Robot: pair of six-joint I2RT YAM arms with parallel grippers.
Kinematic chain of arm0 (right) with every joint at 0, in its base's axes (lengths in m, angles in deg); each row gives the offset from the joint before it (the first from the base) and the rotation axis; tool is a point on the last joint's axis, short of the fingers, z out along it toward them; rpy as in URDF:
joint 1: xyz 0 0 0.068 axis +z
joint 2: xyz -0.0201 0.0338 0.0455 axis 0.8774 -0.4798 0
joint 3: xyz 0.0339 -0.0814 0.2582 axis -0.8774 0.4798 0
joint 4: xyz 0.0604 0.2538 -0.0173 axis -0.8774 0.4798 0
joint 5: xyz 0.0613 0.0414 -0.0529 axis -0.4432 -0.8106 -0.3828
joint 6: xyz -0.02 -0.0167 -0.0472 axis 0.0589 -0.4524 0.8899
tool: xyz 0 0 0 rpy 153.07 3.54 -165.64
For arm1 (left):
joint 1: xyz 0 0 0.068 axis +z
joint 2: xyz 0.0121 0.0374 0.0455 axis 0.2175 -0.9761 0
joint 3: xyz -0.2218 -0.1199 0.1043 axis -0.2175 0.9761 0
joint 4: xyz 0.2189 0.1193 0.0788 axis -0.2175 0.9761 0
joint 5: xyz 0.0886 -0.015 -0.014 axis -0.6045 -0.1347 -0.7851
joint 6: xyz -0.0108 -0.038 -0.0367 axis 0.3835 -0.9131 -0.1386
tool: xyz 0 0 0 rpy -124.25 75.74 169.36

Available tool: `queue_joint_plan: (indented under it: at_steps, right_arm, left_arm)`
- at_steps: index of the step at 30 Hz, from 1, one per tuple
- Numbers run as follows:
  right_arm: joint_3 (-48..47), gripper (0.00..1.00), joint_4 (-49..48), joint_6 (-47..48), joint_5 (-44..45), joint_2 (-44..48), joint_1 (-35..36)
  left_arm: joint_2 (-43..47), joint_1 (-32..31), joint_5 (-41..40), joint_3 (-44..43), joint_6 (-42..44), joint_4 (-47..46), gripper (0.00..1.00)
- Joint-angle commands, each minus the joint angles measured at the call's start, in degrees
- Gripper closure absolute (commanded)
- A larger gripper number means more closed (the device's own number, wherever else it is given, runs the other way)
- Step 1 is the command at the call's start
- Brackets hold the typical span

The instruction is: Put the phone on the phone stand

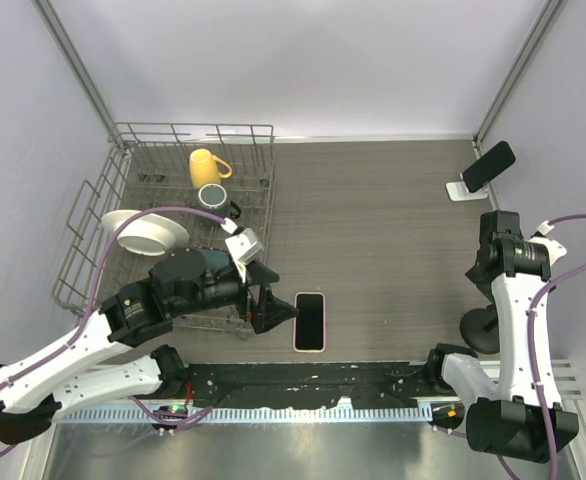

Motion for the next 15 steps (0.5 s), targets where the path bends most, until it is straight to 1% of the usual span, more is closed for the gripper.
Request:
queue_joint_plan:
  at_steps: [1,3,6,8,11,12,15]
  right_arm:
    - [-0.17,0.19,2.27,0.44,-0.35,-1.92,-0.22]
    - [-0.35,0.25,1.05,1.50,-1.93,-1.48,-0.31]
    - [-0.26,0.48,-0.01,1.68,-2.82,-0.43,-0.22]
    - [0.18,0.51,-0.37,1.41,-2.91,-0.25,-0.22]
    - [0.71,0.62,-0.89,1.50,-2.99,-0.43,-0.22]
    - [0.62,0.70,-1.07,1.59,-2.56,-0.60,-0.22]
    - [-0.43,0.88,-3.00,2.11,-4.04,-0.60,-0.31]
  left_arm:
    - [0.09,-0.24,0.22,0.02,1.16,-1.82,0.00]
    - [0.09,-0.24,0.13,0.10,0.98,-1.73,0.00]
    - [0.00,-0.24,0.13,0.28,0.37,-2.17,0.00]
    - [-0.35,-0.24,0.66,0.19,0.10,-2.43,0.00]
    - [-0.79,-0.24,1.19,0.10,-0.43,-3.04,0.00]
    - [-0.96,-0.24,1.28,0.10,-0.69,-3.05,0.00]
    - [-1.67,-0.24,1.37,0.19,-1.39,-3.75,0.00]
